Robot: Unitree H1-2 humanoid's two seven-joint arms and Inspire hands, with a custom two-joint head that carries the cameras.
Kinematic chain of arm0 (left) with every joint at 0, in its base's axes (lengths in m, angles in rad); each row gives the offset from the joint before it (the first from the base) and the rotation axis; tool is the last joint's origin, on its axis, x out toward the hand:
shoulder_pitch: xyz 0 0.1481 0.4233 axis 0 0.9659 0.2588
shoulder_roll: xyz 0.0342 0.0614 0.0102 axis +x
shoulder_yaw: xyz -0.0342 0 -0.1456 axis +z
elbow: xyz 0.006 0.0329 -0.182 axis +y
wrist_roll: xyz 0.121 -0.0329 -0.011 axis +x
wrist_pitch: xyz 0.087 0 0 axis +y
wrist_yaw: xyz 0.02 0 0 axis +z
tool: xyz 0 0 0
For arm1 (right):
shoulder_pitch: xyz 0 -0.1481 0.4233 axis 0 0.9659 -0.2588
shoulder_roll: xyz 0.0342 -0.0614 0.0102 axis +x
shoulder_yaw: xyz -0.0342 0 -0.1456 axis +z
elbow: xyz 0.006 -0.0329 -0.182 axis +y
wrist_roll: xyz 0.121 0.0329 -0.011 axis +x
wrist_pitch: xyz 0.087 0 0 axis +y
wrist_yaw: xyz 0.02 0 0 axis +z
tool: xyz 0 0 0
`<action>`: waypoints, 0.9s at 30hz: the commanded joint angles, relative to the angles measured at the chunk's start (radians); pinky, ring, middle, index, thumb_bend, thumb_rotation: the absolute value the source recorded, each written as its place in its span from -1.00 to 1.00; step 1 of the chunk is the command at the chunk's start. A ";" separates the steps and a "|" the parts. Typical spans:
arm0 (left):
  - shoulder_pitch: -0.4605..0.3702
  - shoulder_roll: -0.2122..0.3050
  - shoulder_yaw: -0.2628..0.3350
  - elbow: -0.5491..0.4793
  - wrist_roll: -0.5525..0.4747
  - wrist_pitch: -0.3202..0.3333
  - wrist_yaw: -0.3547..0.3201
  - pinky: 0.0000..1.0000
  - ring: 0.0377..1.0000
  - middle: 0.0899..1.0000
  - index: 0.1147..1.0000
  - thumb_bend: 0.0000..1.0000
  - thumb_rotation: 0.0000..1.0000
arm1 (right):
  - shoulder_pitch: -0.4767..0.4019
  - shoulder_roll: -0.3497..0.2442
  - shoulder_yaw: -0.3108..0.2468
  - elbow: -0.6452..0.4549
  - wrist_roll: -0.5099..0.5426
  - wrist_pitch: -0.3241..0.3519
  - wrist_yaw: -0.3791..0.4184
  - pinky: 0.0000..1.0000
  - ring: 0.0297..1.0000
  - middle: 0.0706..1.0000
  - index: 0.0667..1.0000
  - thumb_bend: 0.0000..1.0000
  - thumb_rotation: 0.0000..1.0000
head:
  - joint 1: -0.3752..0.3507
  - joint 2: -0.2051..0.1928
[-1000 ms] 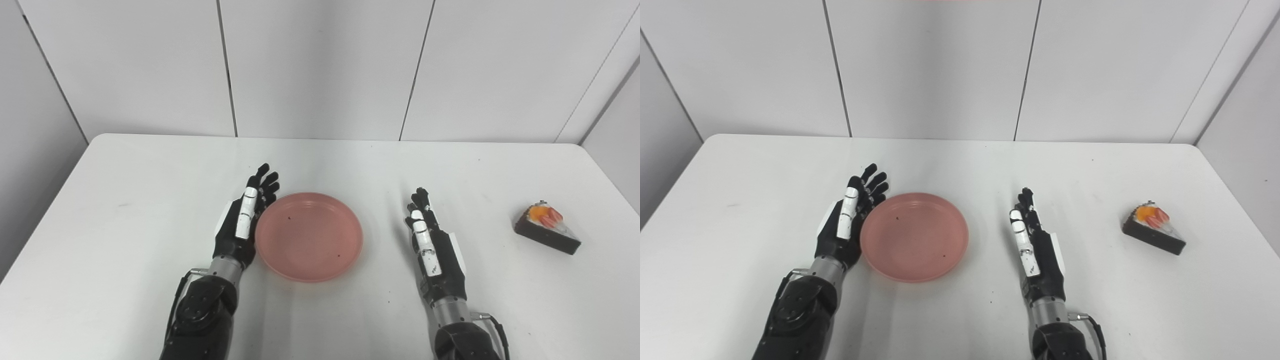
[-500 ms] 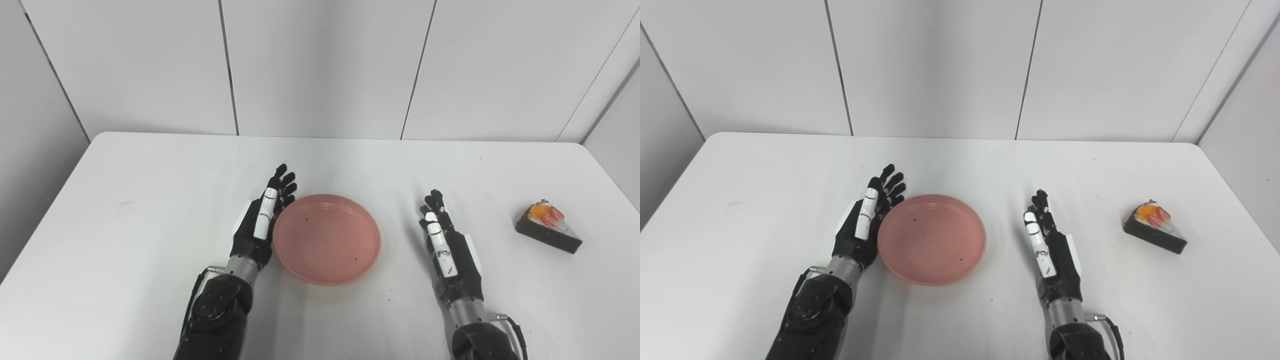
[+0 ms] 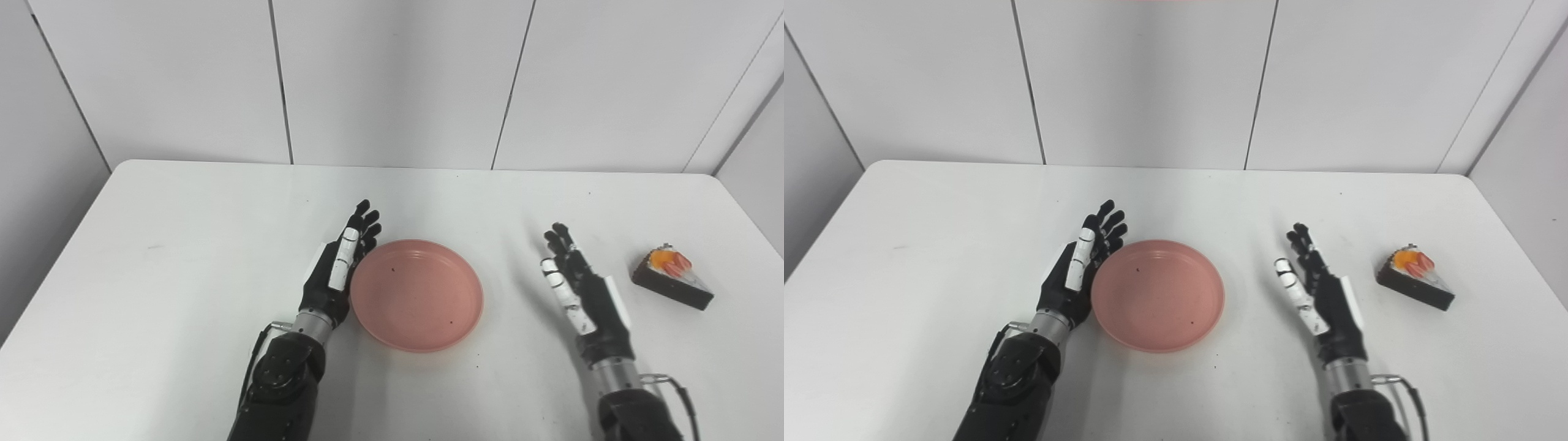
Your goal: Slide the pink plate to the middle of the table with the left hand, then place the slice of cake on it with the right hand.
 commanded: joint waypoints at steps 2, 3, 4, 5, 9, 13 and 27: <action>0.012 -0.026 -0.003 0.066 0.013 -0.033 0.016 0.97 0.94 0.95 0.95 0.36 1.00 | -0.069 -0.081 -0.055 0.032 0.008 -0.138 0.000 0.81 0.78 0.77 0.81 0.36 0.27 | 0.001 -0.008; 0.009 -0.028 -0.002 0.072 0.015 -0.037 0.018 0.97 0.94 0.95 0.95 0.35 1.00 | -0.076 -0.091 -0.065 0.040 0.009 -0.149 -0.001 0.76 0.74 0.74 0.79 0.40 0.22 | 0.001 -0.008; 0.007 -0.029 -0.004 0.078 0.022 -0.041 0.024 0.98 0.94 0.95 0.95 0.35 1.00 | -0.083 -0.119 -0.079 0.040 0.005 -0.144 0.001 0.74 0.73 0.74 0.78 0.41 0.20 | -0.003 -0.014; 0.005 -0.030 -0.005 0.082 0.028 -0.043 0.029 0.97 0.93 0.94 0.95 0.35 1.00 | -0.087 -0.138 -0.087 0.040 0.001 -0.140 0.003 0.68 0.71 0.71 0.76 0.43 0.19 | -0.005 -0.015; 0.000 -0.036 0.001 0.097 0.027 -0.057 0.026 1.00 0.92 0.94 0.96 0.31 1.00 | -0.108 -0.208 -0.117 0.026 -0.045 -0.118 -0.009 0.54 0.64 0.65 0.69 0.42 0.09 | -0.027 -0.035; 0.003 -0.033 0.002 0.099 0.037 -0.067 0.033 0.96 0.92 0.95 0.98 0.32 1.00 | -0.114 -0.248 -0.135 -0.035 -0.138 -0.015 -0.039 0.48 0.56 0.60 0.65 0.49 0.08 | -0.055 -0.048; 0.021 0.004 0.012 0.097 0.024 -0.100 0.005 0.97 0.94 0.97 0.96 0.28 1.00 | -0.144 -0.348 -0.109 -0.055 -0.363 0.144 -0.039 0.63 0.68 0.68 0.75 0.53 0.06 | -0.236 -0.128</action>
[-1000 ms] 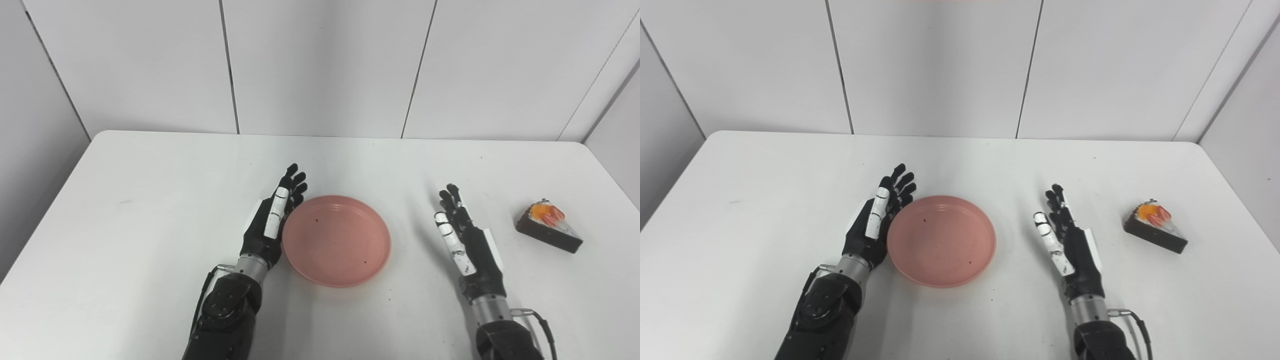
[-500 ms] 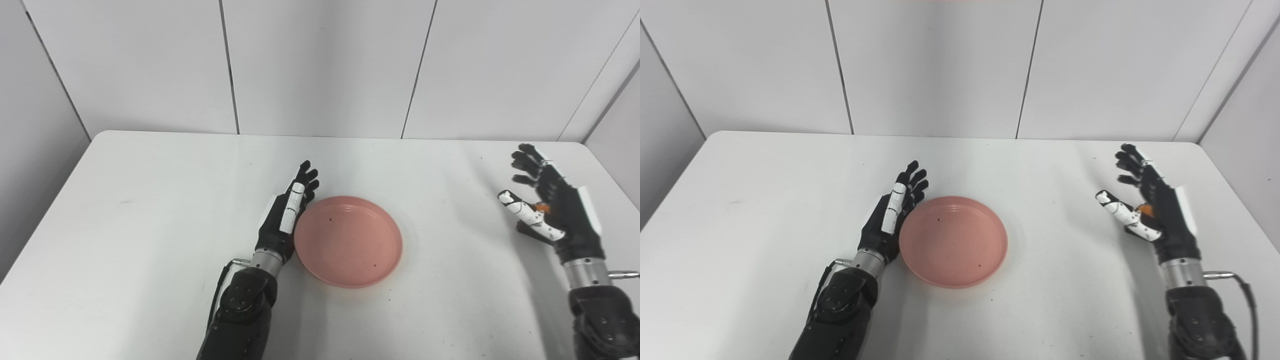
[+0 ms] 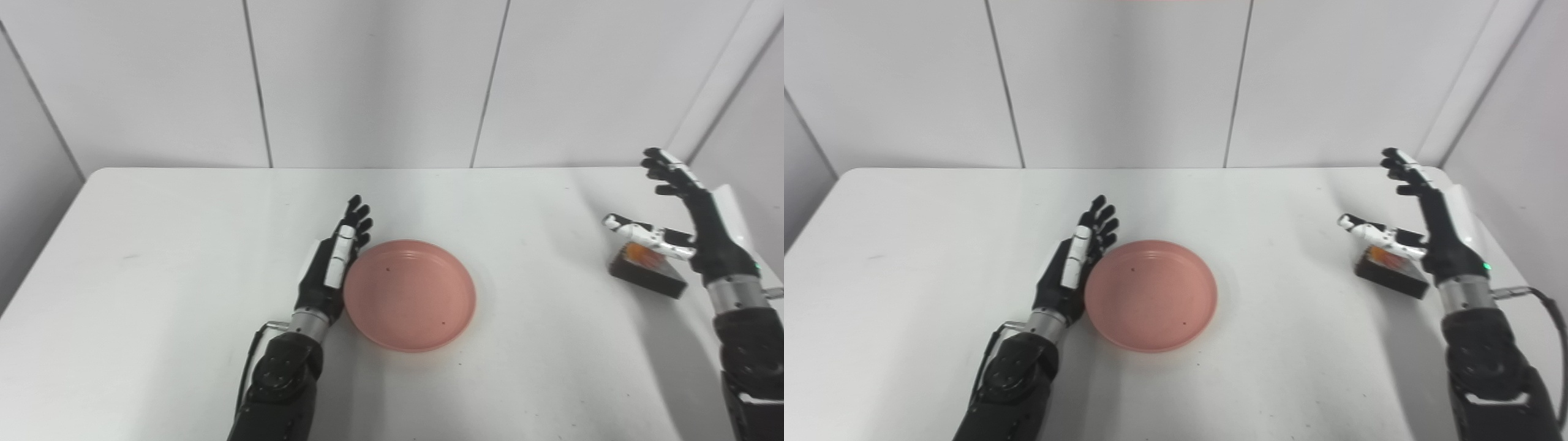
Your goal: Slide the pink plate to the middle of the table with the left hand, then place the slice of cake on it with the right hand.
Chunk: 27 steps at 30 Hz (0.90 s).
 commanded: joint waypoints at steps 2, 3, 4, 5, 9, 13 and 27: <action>0.048 0.028 0.010 0.046 -0.012 -0.026 -0.025 0.97 0.94 0.97 0.97 0.28 1.00 | -0.043 -0.040 -0.001 -0.024 -0.029 0.036 -0.002 0.63 0.69 0.69 0.76 0.56 0.07 | -0.018 -0.011; 0.046 0.031 0.012 0.050 -0.017 -0.026 -0.032 0.98 0.95 0.97 0.97 0.28 1.00 | -0.045 -0.037 0.001 -0.021 -0.033 0.047 -0.002 0.63 0.70 0.70 0.76 0.57 0.07 | -0.040 -0.024; 0.045 0.033 0.014 0.054 -0.021 -0.026 -0.036 0.99 0.96 0.97 0.97 0.29 1.00 | -0.047 -0.035 0.002 -0.019 -0.036 0.055 -0.003 0.63 0.71 0.71 0.76 0.57 0.04 | -0.040 -0.024; 0.045 0.034 0.015 0.054 -0.023 -0.027 -0.039 0.99 0.96 0.97 0.97 0.29 1.00 | -0.049 -0.032 0.004 -0.016 -0.039 0.060 -0.006 0.64 0.72 0.71 0.77 0.57 0.04 | -0.056 -0.031; 0.059 0.050 0.014 0.031 -0.026 -0.005 -0.049 0.97 0.95 0.97 0.96 0.28 1.00 | -0.056 -0.010 0.023 0.001 -0.085 0.077 -0.034 0.56 0.68 0.70 0.74 0.56 -0.02 | -0.126 -0.058; 0.067 0.072 0.019 0.015 -0.051 0.027 -0.079 0.98 0.97 0.99 0.96 0.34 1.00 | -0.066 -0.011 0.040 0.006 -0.129 0.124 -0.029 0.56 0.69 0.74 0.76 0.58 0.04 | -0.192 -0.078; 0.034 0.109 0.062 0.162 -0.124 -0.072 -0.180 0.85 0.90 0.91 0.88 0.40 1.00 | -0.096 -0.102 0.118 0.066 -0.211 0.159 0.045 0.58 0.74 0.78 0.80 0.72 0.00 | -0.255 -0.099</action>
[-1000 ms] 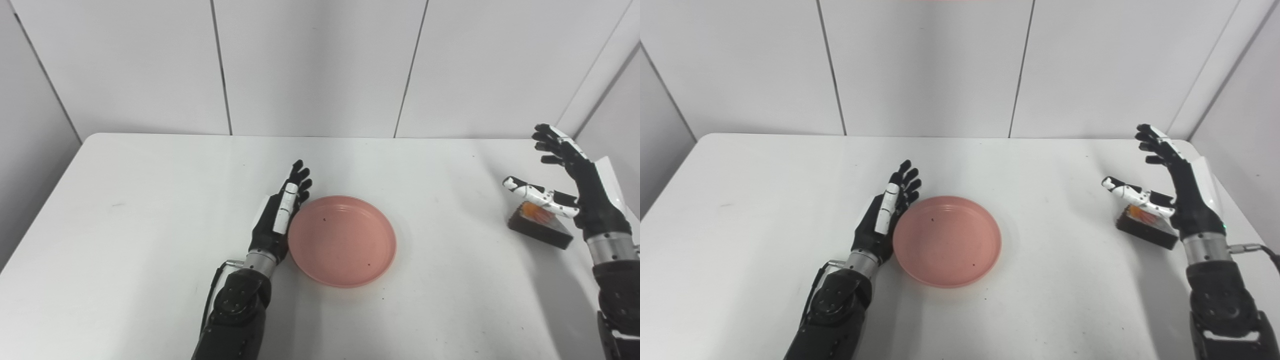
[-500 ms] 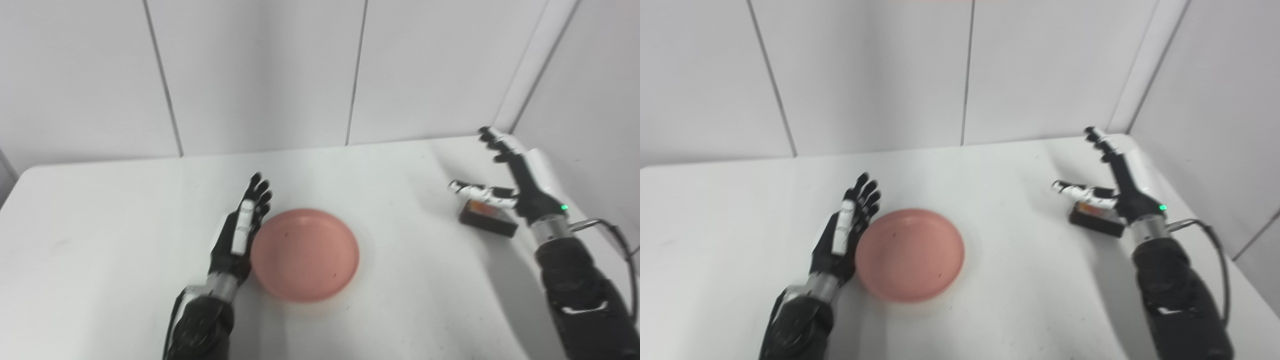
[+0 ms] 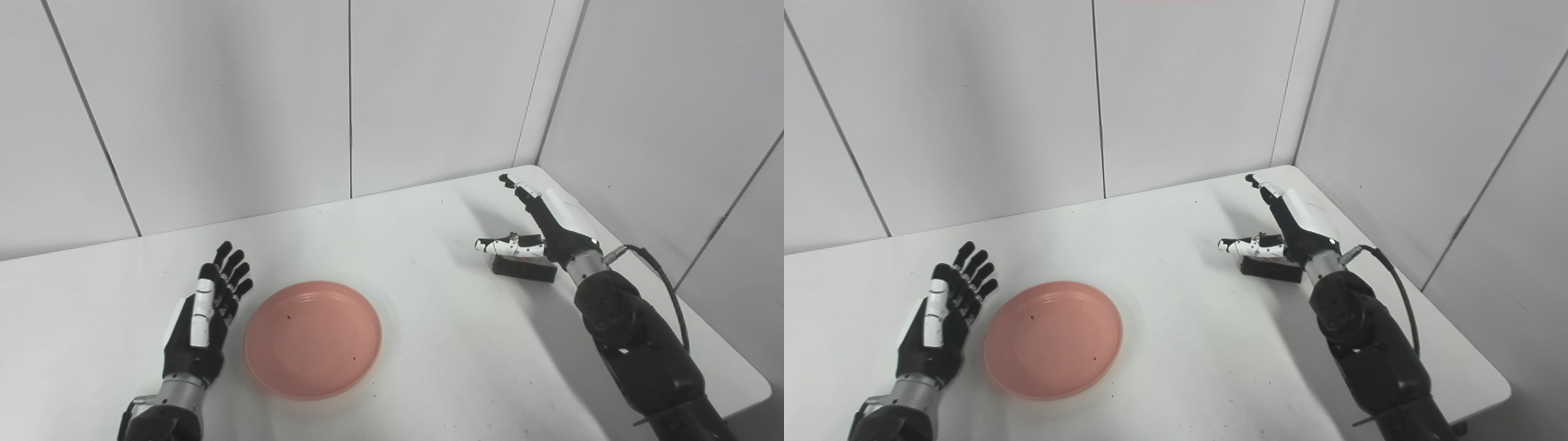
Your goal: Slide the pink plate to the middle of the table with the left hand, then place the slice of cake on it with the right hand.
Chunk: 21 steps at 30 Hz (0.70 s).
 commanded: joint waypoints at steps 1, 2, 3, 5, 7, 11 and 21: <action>0.081 0.027 0.011 0.082 -0.014 -0.029 -0.032 0.85 0.90 0.91 0.88 0.40 1.00 | -0.049 -0.039 -0.003 -0.001 0.003 -0.008 0.001 0.59 0.75 0.77 0.79 0.75 -0.01 | 0.000 0.000; 0.082 0.027 0.012 0.082 -0.014 -0.029 -0.035 0.84 0.90 0.91 0.88 0.39 1.00 | -0.049 -0.041 -0.002 0.001 0.007 -0.008 0.004 0.59 0.75 0.77 0.78 0.76 -0.04 | -0.001 0.000; 0.082 0.027 0.013 0.081 -0.014 -0.029 -0.037 0.84 0.90 0.91 0.88 0.39 1.00 | -0.050 -0.041 -0.002 0.003 0.010 -0.008 0.005 0.59 0.75 0.77 0.78 0.78 -0.05 | -0.001 0.000; 0.083 0.028 0.014 0.086 -0.014 -0.039 -0.043 0.83 0.89 0.91 0.87 0.39 1.00 | -0.052 -0.046 0.007 0.002 0.002 0.023 0.030 0.55 0.72 0.76 0.79 0.78 -0.14 | 0.003 0.003; 0.087 0.027 0.014 0.081 -0.012 -0.038 -0.042 0.82 0.89 0.90 0.87 0.39 1.00 | -0.052 -0.054 0.016 -0.001 -0.014 0.044 0.049 0.52 0.71 0.76 0.79 0.77 -0.23 | 0.005 0.006; 0.092 0.027 0.012 0.070 -0.013 -0.034 -0.048 0.83 0.90 0.91 0.87 0.37 1.00 | -0.049 -0.072 0.025 0.003 -0.035 0.044 0.052 0.50 0.70 0.76 0.78 0.77 -0.31 | 0.004 0.011; 0.090 0.023 0.013 0.070 -0.014 -0.040 -0.061 0.87 0.90 0.91 0.88 0.36 1.00 | -0.044 -0.096 0.037 0.010 -0.065 0.100 0.087 0.59 0.75 0.79 0.77 0.76 -0.36 | 0.011 0.020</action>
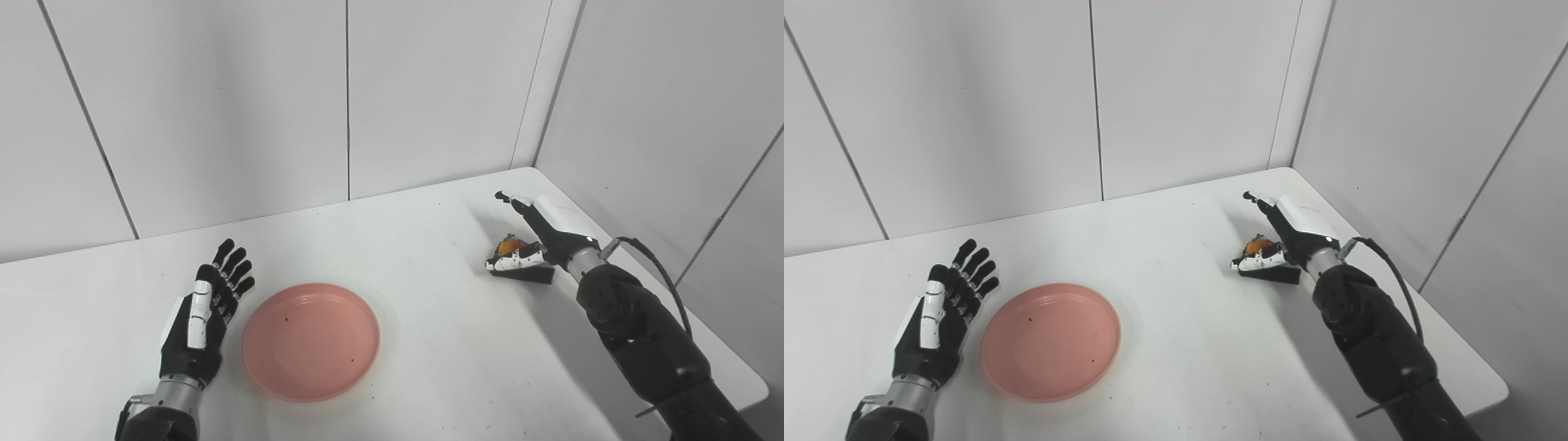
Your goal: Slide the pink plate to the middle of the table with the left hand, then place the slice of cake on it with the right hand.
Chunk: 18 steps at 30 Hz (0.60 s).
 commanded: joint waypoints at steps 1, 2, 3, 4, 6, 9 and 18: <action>0.093 0.021 0.011 0.062 -0.014 -0.024 -0.023 0.88 0.90 0.92 0.89 0.36 1.00 | -0.030 -0.041 -0.007 -0.020 -0.016 0.035 -0.002 0.58 0.75 0.79 0.77 0.75 -0.37 | 0.001 0.001; 0.094 0.021 0.011 0.060 -0.014 -0.021 -0.021 0.88 0.90 0.92 0.89 0.36 1.00 | -0.029 -0.042 -0.007 -0.020 -0.018 0.043 0.002 0.57 0.75 0.79 0.77 0.75 -0.37 | 0.001 0.002; 0.096 0.020 0.011 0.055 -0.015 -0.015 -0.021 0.88 0.90 0.92 0.89 0.36 1.00 | -0.028 -0.042 -0.007 -0.021 -0.017 0.050 0.005 0.57 0.75 0.79 0.78 0.75 -0.38 | 0.001 0.003; 0.098 0.020 0.010 0.051 -0.015 -0.013 -0.020 0.88 0.91 0.92 0.89 0.36 1.00 | -0.028 -0.042 -0.007 -0.020 -0.018 0.058 0.008 0.56 0.75 0.80 0.78 0.74 -0.39 | 0.000 0.004; 0.101 0.020 0.007 0.040 -0.010 -0.005 -0.017 0.88 0.90 0.92 0.89 0.34 1.00 | -0.030 -0.046 -0.002 -0.010 -0.017 0.065 0.015 0.45 0.67 0.81 0.77 0.73 -0.43 | 0.000 0.007; 0.105 0.020 0.005 0.031 -0.006 0.005 -0.012 0.88 0.89 0.90 0.88 0.35 1.00 | -0.031 -0.054 0.009 0.001 -0.015 0.064 0.015 0.47 0.68 0.79 0.76 0.73 -0.43 | -0.001 0.008; 0.110 0.014 0.005 0.017 -0.008 0.000 -0.008 0.89 0.89 0.92 0.89 0.31 1.00 | -0.040 -0.049 0.038 0.074 -0.002 0.022 -0.022 0.14 0.41 0.66 0.66 0.68 -0.62 | 0.012 0.017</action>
